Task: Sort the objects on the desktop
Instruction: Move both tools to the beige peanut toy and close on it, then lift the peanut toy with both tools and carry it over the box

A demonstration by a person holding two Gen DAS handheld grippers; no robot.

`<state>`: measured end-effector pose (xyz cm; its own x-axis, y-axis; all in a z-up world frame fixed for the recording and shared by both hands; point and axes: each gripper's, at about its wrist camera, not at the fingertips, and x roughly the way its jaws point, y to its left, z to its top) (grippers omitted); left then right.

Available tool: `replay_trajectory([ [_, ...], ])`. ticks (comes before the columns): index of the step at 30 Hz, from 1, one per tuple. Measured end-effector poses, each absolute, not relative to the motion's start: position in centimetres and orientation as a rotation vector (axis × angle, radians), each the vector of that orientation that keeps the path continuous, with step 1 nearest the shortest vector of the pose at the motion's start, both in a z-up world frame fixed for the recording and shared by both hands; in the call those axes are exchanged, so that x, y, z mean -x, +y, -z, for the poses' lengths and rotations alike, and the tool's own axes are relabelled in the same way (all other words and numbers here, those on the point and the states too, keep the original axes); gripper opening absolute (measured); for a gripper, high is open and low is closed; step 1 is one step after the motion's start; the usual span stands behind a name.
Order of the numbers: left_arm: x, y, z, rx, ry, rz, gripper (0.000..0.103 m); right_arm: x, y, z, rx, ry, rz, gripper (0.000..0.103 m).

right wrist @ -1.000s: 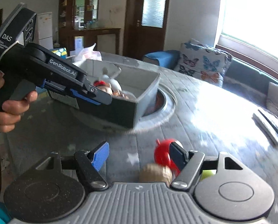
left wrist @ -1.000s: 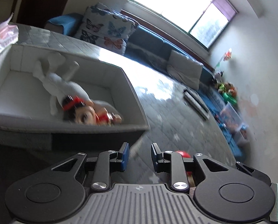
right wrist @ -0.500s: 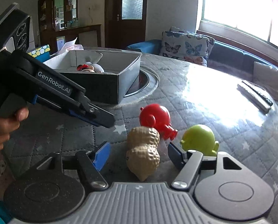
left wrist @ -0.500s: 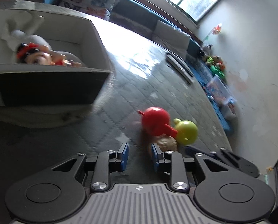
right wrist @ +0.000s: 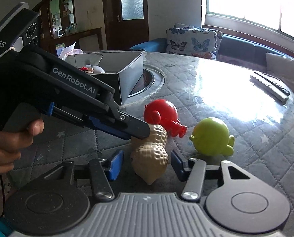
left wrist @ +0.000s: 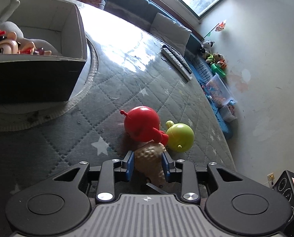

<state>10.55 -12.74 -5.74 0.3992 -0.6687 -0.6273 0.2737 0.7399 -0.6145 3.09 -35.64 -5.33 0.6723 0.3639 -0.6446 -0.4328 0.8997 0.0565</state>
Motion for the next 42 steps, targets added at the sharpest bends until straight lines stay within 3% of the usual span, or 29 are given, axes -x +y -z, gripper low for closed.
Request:
replay_trajectory([
  [6, -10.5, -12.6, 5.9, 0.467, 0.976, 0.634, 0.035, -3.4, -35.7, 5.6, 0.087, 0.713, -0.445, 0.042],
  [25, -9.6, -9.1, 6.0, 0.544, 0.971, 0.593, 0.034, -3.1, -33.3, 4.8, 0.085, 0.71, -0.51, 0.041],
  [42, -10.1, -9.7, 6.9, 0.56, 1.021, 0.582, 0.041, -3.8, -32.8, 5.7, 0.086, 0.736, -0.514, 0.043],
])
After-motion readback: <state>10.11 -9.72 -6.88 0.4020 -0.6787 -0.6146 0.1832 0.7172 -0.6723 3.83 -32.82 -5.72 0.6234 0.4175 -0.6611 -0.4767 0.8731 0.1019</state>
